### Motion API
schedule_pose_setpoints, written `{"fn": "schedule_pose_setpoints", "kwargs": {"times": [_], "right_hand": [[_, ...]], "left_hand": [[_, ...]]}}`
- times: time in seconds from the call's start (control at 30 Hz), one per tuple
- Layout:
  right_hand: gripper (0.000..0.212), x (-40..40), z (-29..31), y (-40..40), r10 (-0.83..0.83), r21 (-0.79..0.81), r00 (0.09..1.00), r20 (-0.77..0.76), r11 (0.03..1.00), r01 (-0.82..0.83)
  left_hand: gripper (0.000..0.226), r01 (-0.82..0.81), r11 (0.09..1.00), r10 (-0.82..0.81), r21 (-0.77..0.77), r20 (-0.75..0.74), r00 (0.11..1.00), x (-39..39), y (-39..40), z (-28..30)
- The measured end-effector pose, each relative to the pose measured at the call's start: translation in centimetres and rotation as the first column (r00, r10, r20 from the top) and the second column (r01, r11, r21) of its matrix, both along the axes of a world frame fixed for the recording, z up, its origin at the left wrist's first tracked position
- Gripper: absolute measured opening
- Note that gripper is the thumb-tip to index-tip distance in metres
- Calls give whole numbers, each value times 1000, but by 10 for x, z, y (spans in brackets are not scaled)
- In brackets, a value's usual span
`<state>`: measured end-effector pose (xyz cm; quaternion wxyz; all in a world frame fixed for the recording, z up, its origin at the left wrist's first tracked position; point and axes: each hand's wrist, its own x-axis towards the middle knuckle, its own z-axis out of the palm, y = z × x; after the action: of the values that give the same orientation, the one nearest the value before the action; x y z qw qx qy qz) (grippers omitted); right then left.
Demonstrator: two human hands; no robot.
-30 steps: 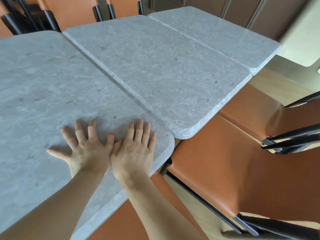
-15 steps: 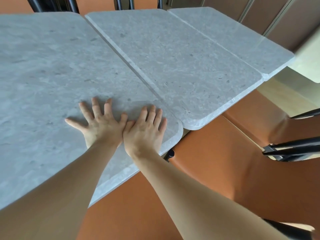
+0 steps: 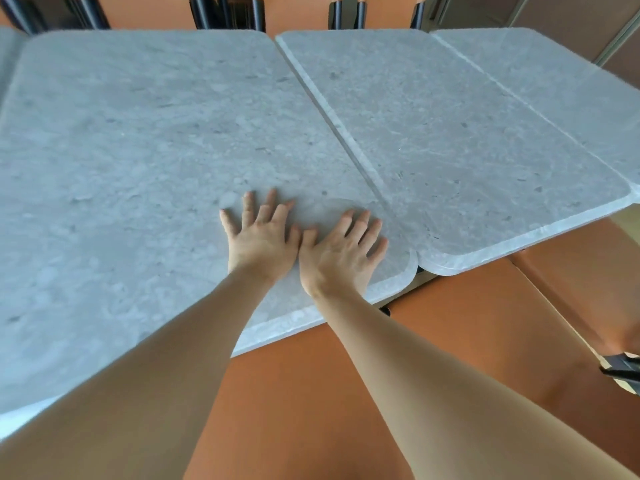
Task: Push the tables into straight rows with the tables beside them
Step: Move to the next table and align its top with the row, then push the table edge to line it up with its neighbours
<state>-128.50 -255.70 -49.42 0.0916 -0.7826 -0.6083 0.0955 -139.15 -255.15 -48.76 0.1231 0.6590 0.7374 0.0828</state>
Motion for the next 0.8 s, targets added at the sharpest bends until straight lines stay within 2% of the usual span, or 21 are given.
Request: {"fn": "schedule_pose_setpoints", "kwargs": {"times": [0.1, 0.17, 0.2, 0.33, 0.43, 0.47, 0.53, 0.6, 0.67, 0.8], "right_hand": [[82, 1, 1, 0, 16, -11, 1000, 1, 1000, -16], [88, 5, 5, -3, 52, -65, 999, -6, 997, -52], [92, 6, 7, -4, 66, -91, 998, -22, 994, -68], [107, 12, 26, -4, 129, -233, 984, -120, 960, -154], [107, 44, 43, -2, 236, -307, 944, -233, 903, -301], [105, 61, 51, -2, 300, -339, 922, -244, 865, -371], [91, 90, 74, -9, 352, -414, 888, -294, 791, -451], [71, 105, 101, -29, 298, -463, 866, -401, 750, -472], [57, 103, 126, -58, 283, -370, 803, -525, 774, -514], [37, 68, 185, -119, 350, -65, 576, -739, 813, -578]], "left_hand": [[56, 35, 997, -33, -74, 29, 999, -7, -16, 15], [50, -16, 989, 34, -147, 118, 992, -13, -25, 34], [47, -35, 984, 55, -172, 116, 992, -15, -30, 43], [46, 4, 957, -19, -290, -51, 999, -17, -69, 68], [40, -26, 932, 11, -361, -44, 999, -17, -112, 82], [35, -45, 922, 49, -384, 1, 999, -19, -128, 87], [25, -67, 892, 187, -447, 231, 955, -23, -161, 100], [20, -53, 876, 320, -480, 494, 809, -29, -192, 119], [20, -74, 910, 327, -407, 599, 731, -41, -216, 143], [21, -271, 939, 337, -213, 729, 596, -68, -252, 205]]}}
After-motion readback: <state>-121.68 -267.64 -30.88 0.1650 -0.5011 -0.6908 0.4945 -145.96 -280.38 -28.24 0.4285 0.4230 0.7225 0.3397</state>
